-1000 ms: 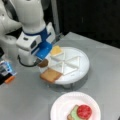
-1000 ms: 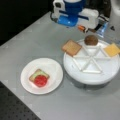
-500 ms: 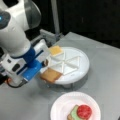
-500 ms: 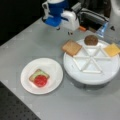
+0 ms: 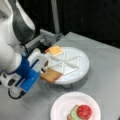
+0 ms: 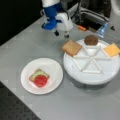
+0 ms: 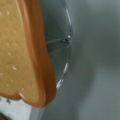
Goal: Ingredient selection for cheeseburger or sandwich
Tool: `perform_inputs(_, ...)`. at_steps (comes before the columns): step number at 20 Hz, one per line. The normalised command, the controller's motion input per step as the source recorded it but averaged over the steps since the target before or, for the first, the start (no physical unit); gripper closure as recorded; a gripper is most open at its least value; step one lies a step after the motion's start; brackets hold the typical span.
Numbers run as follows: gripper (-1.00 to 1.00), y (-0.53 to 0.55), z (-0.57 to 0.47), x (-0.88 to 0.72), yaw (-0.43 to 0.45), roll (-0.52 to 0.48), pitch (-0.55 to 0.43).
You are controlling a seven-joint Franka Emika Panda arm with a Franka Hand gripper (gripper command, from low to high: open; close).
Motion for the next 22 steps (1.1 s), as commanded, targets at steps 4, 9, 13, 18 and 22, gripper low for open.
perform_inputs(4,-1.0,-0.09,-0.05,0.23,0.021,0.518,-0.066)
perform_inputs(9,-1.0,-0.11,-0.09,0.22,0.066,0.397,-0.059)
perform_inputs(13,-1.0,-0.12,-0.02,0.2,0.181,0.303,0.009)
perform_inputs(18,-1.0,-0.12,0.0,0.22,0.175,0.305,-0.014)
perform_inputs(22,-1.0,-0.05,-0.07,0.24,0.116,0.271,-0.054)
